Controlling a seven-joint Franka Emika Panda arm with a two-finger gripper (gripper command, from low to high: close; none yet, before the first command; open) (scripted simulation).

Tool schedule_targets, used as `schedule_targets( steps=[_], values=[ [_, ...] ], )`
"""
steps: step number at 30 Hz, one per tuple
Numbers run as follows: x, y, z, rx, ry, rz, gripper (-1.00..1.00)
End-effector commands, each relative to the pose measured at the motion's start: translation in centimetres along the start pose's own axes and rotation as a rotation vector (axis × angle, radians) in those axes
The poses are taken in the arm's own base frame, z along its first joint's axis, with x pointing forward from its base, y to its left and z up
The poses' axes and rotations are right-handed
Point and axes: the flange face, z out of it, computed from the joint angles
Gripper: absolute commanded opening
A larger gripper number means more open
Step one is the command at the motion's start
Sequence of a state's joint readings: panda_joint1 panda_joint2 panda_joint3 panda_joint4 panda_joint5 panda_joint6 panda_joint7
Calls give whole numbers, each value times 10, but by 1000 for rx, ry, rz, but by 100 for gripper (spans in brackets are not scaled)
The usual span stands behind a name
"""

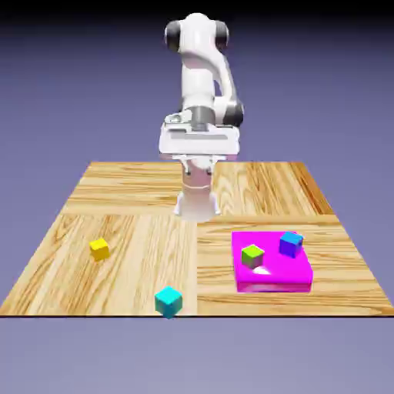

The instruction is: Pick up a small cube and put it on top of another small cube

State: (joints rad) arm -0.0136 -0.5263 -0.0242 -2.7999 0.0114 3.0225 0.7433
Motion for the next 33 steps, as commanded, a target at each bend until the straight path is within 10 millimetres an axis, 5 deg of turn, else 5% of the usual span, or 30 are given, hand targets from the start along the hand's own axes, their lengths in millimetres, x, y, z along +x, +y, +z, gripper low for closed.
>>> schedule_targets(
  steps=[1, 10, 19, 21, 28, 29, 33],
  values=[
    [9, 16, 12, -41, -16, 47, 0],
    [55, 192, 92, -397, -138, 481, 0],
    [36, 397, 106, -737, -226, 933, 0],
    [35, 400, 106, -742, -227, 940, 0],
    [1, 433, 157, -742, -227, 940, 0],
    [1, 433, 157, -742, -227, 940, -100],
    [21, 417, 133, -744, -224, 935, -100]
  ],
)
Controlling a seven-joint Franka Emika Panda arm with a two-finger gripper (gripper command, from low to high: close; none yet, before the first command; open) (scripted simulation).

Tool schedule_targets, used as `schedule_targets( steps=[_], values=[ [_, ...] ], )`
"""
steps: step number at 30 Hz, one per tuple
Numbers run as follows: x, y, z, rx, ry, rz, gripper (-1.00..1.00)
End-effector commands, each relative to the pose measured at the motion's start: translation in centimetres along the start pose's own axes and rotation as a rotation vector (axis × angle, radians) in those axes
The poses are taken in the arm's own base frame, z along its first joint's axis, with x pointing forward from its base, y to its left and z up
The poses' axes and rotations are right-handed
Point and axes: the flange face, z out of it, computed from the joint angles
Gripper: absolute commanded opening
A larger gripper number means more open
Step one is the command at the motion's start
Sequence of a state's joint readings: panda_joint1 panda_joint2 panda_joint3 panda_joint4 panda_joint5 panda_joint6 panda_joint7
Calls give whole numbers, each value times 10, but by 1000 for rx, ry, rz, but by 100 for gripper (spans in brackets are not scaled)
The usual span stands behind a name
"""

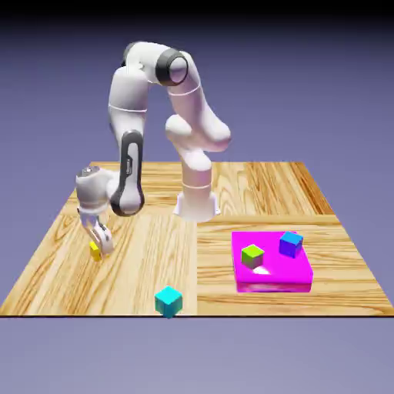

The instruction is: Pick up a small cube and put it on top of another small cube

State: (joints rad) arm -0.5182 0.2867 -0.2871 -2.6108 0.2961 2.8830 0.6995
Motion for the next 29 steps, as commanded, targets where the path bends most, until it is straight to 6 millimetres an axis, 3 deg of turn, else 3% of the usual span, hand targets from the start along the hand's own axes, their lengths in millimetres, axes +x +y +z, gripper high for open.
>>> schedule_targets(
  steps=[1, 3, 8, 14, 20, 21, 25, 26, 27, 28, 29],
  values=[
    [0, 0, -11, 0, 0, 0, -100],
    [-1, 2, -32, 0, -4, 2, -100],
    [-65, -74, -47, -4, -13, -104, -100],
    [-173, -149, -67, -7, -14, -235, -100],
    [-294, -191, -93, 2, -6, -346, -100],
    [-294, -191, -93, 2, -6, -346, -100],
    [-294, -192, -31, 2, -6, -346, -100],
    [-294, -191, -23, 2, -6, -346, -100],
    [-294, -191, -23, 2, -6, -346, 100],
    [-294, -191, -23, 2, -6, -346, 100],
    [-294, -192, -39, 2, -6, -346, 100]
  ],
)
